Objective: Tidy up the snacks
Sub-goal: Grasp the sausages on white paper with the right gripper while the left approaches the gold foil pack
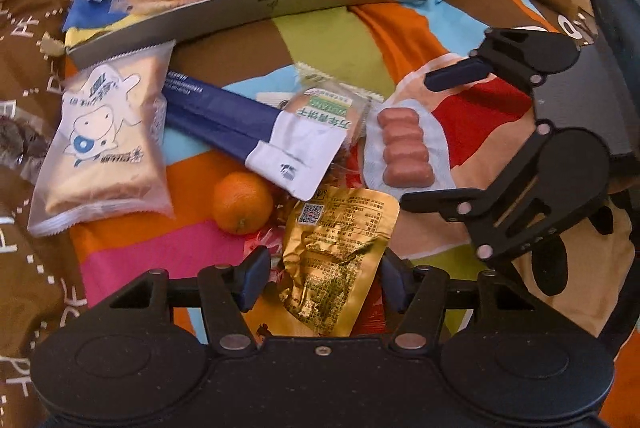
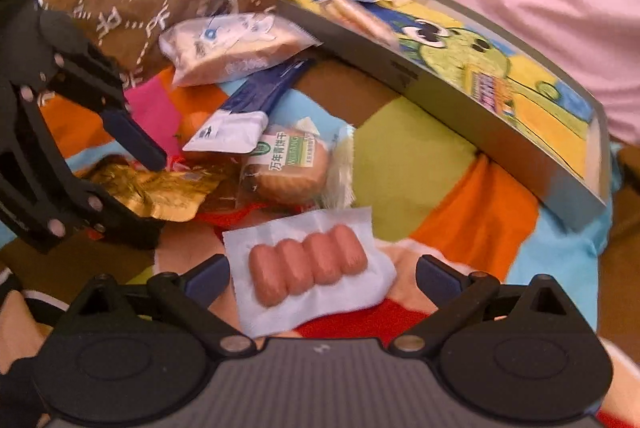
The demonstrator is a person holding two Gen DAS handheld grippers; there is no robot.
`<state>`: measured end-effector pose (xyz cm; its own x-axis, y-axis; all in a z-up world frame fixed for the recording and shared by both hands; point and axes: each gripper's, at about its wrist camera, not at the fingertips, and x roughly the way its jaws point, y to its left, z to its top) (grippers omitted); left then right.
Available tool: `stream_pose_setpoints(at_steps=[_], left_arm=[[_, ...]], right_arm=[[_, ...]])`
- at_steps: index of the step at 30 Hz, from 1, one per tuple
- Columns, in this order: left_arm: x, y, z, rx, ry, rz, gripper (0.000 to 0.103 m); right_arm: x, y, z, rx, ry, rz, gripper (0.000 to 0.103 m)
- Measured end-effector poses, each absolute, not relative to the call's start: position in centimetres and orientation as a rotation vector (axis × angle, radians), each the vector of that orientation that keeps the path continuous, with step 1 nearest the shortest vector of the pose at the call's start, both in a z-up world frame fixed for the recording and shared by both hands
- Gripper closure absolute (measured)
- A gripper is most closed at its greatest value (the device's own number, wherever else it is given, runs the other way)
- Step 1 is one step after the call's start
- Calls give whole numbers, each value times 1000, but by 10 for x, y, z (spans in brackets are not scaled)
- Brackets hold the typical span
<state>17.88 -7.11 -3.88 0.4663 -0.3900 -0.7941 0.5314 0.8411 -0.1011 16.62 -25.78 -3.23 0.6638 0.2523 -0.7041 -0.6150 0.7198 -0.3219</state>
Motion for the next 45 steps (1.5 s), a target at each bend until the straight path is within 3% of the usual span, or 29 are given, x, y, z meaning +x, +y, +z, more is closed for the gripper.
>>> stream_pose_setpoints(at_steps=[8,13,16,21,30,40,45], left_arm=[[177,-67,-40,168,964,-568,40],[178,-69,-39,173,987,-564,40],[177,-66,-39,149,1008,-566,47],[166,-62,-38,141,1034,-555,48],[163,-65,-42,184,1025,-585,40],[153,-61,-32,129,1037,-514,60],[145,-54,-30,69,1036,-484,63]], right_arm=[[181,-263,-41,-479,739,535,2],[172,-264,-41,-449,747,522,9],[165,-262,-41,-442,758,528,10],[148,-266,-38,-403,787,535,11],[129,-266,-33,-383,794,507,11],[98,-258,-32,-481,728,481,11],[85,-256,-33,-495,687,467,12]])
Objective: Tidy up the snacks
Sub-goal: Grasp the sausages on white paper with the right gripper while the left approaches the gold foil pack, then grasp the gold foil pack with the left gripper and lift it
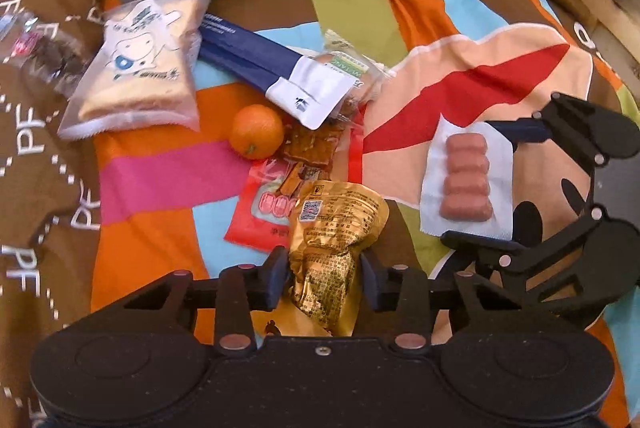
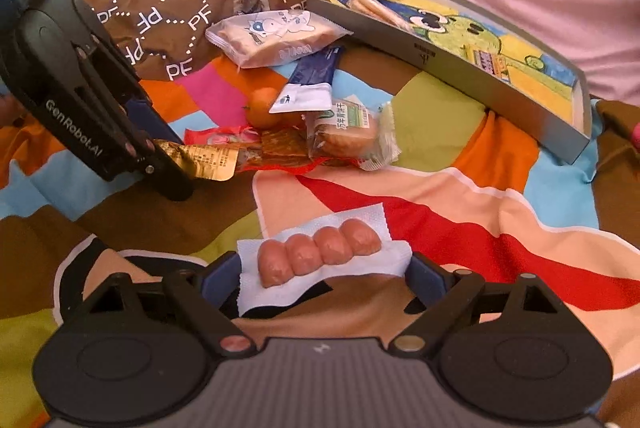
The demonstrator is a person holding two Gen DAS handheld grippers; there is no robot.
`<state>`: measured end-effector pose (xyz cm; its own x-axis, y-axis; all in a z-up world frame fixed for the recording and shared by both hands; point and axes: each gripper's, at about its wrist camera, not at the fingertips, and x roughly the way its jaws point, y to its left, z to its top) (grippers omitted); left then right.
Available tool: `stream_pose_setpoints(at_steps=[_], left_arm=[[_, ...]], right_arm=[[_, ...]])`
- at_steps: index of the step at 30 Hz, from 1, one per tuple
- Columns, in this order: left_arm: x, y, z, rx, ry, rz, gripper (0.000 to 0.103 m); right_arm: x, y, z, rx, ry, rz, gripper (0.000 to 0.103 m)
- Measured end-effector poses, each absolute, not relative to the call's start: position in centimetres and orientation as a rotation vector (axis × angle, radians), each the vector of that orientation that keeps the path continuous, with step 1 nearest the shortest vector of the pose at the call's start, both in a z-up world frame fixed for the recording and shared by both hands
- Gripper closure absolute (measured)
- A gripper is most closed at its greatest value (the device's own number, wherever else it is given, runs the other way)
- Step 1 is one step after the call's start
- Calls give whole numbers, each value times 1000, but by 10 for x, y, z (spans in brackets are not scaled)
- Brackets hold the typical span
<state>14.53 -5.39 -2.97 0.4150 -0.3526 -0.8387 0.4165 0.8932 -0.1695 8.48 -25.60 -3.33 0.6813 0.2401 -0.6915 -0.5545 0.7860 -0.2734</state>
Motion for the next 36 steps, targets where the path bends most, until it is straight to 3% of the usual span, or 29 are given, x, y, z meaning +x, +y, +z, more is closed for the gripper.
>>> stream_pose_setpoints(at_steps=[11,18,24,36], left_arm=[[139,-53,-25,55,1034,-447,67],[134,-51,-22,67,1031,-492,67],[133,-46,-20,18,1020,-487,67],[128,-42,-13,-63,931,-451,70]], right_arm=[[79,-253,-39,-522,651,434,11],[92,-250,-42,-558,678,458,1],[108,-262,-45,-402,767,513,8],[79,-251,-36,-515,650,456,13]])
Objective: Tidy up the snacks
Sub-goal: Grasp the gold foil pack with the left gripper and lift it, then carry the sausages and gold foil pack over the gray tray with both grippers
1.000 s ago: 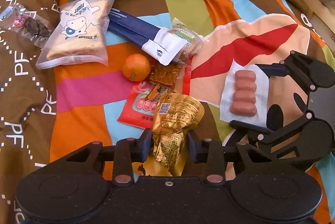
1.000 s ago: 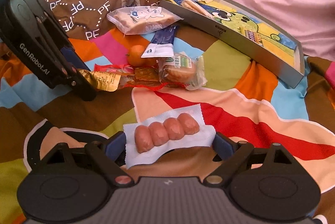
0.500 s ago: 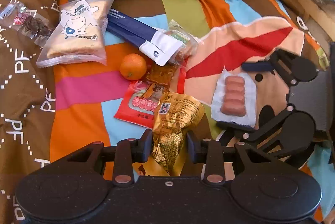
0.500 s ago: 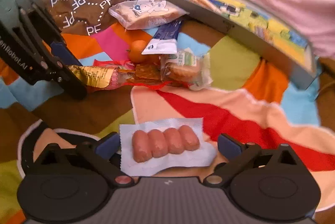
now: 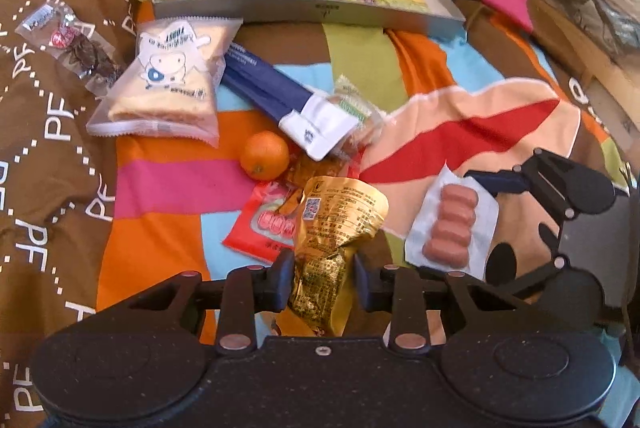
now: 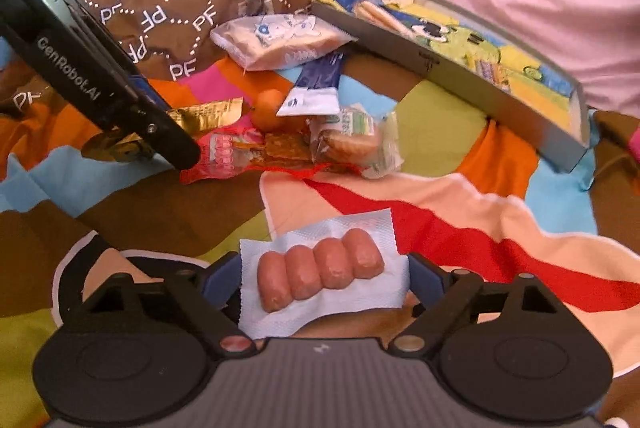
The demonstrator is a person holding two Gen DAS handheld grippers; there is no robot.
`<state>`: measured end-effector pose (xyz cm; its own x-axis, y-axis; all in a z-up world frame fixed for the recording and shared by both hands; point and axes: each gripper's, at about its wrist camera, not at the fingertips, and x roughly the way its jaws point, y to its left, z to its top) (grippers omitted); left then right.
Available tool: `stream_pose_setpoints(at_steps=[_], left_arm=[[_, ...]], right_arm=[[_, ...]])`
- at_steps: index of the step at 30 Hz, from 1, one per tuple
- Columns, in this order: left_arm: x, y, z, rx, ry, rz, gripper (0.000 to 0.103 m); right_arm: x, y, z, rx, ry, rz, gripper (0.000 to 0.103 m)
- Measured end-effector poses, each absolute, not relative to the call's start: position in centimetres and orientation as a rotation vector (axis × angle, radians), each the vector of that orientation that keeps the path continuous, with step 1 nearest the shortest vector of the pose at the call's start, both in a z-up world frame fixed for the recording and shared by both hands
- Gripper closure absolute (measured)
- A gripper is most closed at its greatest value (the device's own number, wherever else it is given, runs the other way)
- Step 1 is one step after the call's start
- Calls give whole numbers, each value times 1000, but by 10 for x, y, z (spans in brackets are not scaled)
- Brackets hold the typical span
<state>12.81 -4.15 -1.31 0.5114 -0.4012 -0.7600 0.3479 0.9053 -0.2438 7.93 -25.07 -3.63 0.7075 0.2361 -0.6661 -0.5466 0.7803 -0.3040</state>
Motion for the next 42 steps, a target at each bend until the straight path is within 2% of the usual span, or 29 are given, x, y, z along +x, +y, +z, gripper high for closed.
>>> stream_pose_setpoints(at_steps=[10,13,15,16,25,28,34,36,38,42], left_arm=[[132,-45,-8,-97,890,-446,72],[136,-40,0,-138,846,-466,76],[143,-38,9,-155,814,-480,86],[148,-39,12,-157,809,-489,87],[168,-38,-4,-96,850,-468,86],[168,-35,-7,-81,856,-493,81],[165,-50,-27,14,939,-558,78],[164,-50,-28,8,928,-550,79],[166,-48,-26,-1,919,-534,84],[161,-46,-17,-19,849,-534,84]], right_arm=[[85,-263,-27,-457,641,429,13],[85,-263,-21,-462,619,439,13],[90,-263,-17,-463,608,443,13],[93,-262,-15,-459,609,442,13],[104,-259,-18,-443,622,452,13],[104,-258,-22,-449,625,455,13],[104,-257,-21,-448,614,456,13],[103,-258,-19,-449,606,452,13],[102,-259,-17,-447,595,449,13],[104,-260,-13,-451,578,443,13]])
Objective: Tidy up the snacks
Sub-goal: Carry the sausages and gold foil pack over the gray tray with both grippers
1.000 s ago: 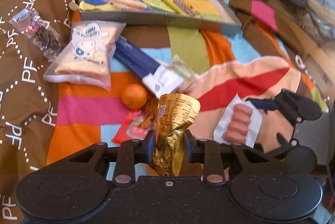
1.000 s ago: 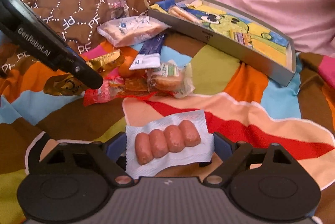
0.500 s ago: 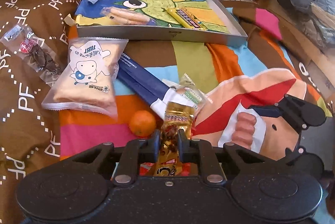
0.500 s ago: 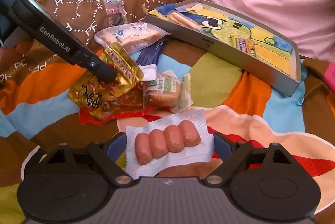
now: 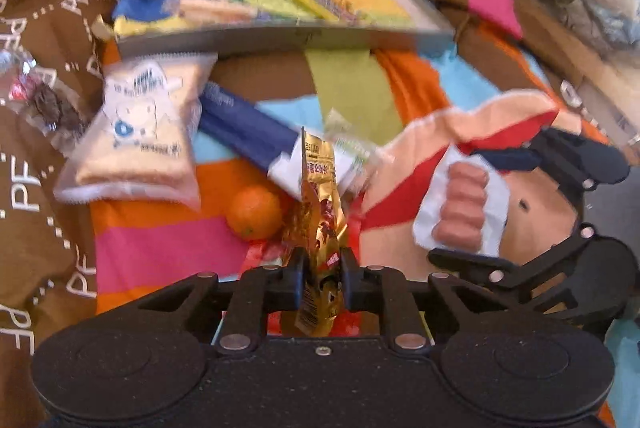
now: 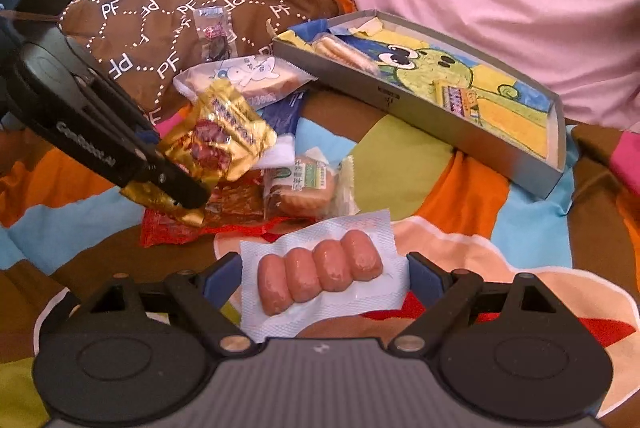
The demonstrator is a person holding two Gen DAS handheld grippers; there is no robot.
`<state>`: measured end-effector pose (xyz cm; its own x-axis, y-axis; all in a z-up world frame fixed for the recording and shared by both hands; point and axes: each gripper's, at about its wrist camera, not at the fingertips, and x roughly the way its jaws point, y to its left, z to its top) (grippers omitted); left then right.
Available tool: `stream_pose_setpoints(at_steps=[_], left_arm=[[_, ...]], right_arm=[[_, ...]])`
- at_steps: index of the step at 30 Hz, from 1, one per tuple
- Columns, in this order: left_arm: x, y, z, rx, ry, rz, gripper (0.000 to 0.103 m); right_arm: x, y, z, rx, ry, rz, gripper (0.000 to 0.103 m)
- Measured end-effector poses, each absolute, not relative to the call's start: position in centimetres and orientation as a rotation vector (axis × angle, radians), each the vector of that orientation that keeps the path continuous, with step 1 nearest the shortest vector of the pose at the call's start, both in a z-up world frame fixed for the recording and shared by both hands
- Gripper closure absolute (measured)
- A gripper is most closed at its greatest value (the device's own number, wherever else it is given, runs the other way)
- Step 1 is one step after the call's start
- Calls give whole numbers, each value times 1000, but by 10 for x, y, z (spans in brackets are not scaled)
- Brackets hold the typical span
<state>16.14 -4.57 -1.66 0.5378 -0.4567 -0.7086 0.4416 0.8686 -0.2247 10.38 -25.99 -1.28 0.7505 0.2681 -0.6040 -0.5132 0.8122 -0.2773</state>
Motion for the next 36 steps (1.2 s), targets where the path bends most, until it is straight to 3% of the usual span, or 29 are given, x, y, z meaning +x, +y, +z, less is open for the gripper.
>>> stream_pose_setpoints(at_steps=[9,20,36], left_arm=[[159,-58,25,-49,689,-544,84],[259,-92,78,-136,578,-462,84],[342,-122,46,-126,611,-350,84]], right_arm=[[116,-264,14,-446,491,415,13],[195,-281,60,-344,415,300,13],[283,-306,44,-181,460,146,13]])
